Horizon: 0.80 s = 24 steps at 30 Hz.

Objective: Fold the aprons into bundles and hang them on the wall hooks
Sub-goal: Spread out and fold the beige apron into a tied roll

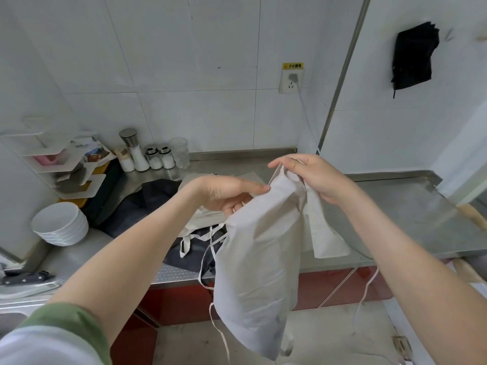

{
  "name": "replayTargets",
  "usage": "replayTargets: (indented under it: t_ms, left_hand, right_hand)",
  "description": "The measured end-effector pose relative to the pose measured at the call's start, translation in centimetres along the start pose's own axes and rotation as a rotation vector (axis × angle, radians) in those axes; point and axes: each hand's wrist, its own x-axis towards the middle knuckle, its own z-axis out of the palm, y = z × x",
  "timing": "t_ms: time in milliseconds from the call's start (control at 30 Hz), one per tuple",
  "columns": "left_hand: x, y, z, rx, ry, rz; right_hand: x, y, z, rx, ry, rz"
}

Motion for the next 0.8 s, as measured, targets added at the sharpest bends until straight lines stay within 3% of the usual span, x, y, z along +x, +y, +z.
replayTargets:
  t_ms: [100,267,400,433,500,567,600,667,800]
  left_hand:
    - [0.0,-0.4,-0.3,-0.095,0.02,0.078]
    - [-0.5,-1.4,-0.9,-0.192,-0.088,0.211]
    - [-1.2,-1.6,-0.8,-0.138,-0.122,0.228]
    - [-1.0,-1.7,-1.0,-0.041,-0.029,0.227]
    - [-0.9,-1.7,-1.6,0.332,0.332,0.192]
    - [-0.9,-1.7,-1.9,0.722,0.675,0.14]
    - [-1.0,-1.5,-1.6,0.829,0.753,0.159]
    - [-1.2,-0.7,-0.5,0.887,0.755,0.278]
    - [-1.1,0.5,0.6,0.75,0.712,0.393]
  right_hand:
    - [-0.1,-0.2,0.1,0.015,0.02,-0.044]
    - [-0.1,-0.4,0.1,0.084,0.064,-0.065]
    - [0.2,-0.1,0.5,0.082,0.047,-0.076]
    - [0.3,0.2,0.5,0.083,0.045,-0.064]
    - [0.4,0.9,0.2,-0.015,-0.021,-0.008]
    - [0.2,1.2,0.0,-0.194,-0.177,0.109]
    - [0.1,1.3,0.2,-0.252,-0.244,0.173]
    - [0.3,1.2,1.1,-0.254,-0.271,0.189]
    - [1.3,0.1,3.4,-0.227,-0.218,-0.009]
